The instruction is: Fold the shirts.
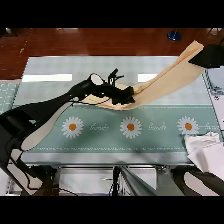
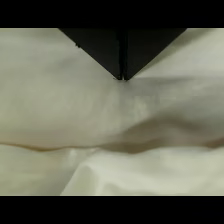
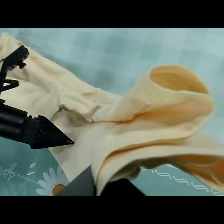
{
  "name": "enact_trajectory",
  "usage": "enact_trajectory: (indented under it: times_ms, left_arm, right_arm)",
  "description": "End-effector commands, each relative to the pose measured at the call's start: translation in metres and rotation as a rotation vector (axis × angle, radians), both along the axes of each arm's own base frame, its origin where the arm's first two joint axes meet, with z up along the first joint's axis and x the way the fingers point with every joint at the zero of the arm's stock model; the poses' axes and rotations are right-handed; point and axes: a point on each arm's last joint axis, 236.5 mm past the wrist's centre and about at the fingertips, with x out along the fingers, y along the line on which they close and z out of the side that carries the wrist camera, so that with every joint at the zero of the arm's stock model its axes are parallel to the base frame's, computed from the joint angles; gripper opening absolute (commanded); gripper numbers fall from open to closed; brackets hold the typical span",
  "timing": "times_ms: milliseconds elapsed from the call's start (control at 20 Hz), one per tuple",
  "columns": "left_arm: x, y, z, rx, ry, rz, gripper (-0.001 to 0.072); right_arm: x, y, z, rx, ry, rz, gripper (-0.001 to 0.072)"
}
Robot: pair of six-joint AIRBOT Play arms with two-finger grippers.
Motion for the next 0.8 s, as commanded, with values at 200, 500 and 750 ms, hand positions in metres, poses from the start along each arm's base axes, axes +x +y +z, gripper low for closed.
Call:
enact_trajectory:
  times_ms: [200,500,750]
  left_arm:
    - [-0.049,-0.073,-0.013,-0.094,0.11,0.038,0.0024]
    - [-0.019,-0.058,0.0,-0.125,0.034,0.057,0.0023]
    - [0.088,0.069,0.115,-0.145,-0.314,0.152,0.0022]
  right_arm:
    - [-0.011,0.004,0.008,0.004,-0.007,0.014,0.0024]
    - [-0.011,0.006,0.009,0.021,-0.002,0.007,0.0024]
    - [-0.013,0.022,0.007,0.035,0.008,0.031,0.0024]
